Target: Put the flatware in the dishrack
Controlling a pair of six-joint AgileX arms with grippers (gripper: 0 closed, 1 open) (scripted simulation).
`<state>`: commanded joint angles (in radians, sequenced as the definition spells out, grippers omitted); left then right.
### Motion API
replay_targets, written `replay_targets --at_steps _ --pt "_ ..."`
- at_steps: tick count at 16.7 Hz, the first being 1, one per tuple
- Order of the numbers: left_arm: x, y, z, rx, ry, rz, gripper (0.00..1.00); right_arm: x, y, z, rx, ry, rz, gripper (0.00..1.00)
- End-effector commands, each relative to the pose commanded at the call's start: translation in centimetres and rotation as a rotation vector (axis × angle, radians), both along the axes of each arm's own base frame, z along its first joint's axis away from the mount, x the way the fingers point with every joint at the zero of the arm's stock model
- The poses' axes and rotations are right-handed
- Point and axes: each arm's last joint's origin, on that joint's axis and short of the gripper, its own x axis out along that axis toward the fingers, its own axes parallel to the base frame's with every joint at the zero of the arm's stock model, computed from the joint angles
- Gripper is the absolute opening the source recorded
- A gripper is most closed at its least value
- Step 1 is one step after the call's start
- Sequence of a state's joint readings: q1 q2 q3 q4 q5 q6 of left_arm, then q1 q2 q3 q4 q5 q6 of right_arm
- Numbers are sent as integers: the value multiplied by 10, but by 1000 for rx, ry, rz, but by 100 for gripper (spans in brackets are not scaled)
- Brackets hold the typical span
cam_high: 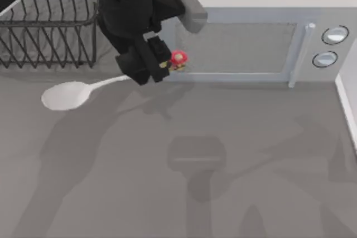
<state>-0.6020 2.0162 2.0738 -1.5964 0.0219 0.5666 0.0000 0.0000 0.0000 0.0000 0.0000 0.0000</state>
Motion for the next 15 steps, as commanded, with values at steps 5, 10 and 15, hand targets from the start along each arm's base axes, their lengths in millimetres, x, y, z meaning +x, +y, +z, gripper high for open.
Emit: replay_targets --at_steps 5,10,15 --pt "1 3 1 -9 -10 12 0 0 0 0 0 0 0 100" --pt "3 50 27 -160 -181 200 0 0 0 0 0 0 0 100" --pt "-12 132 60 -413 -512 526 0 0 0 0 0 0 0 100"
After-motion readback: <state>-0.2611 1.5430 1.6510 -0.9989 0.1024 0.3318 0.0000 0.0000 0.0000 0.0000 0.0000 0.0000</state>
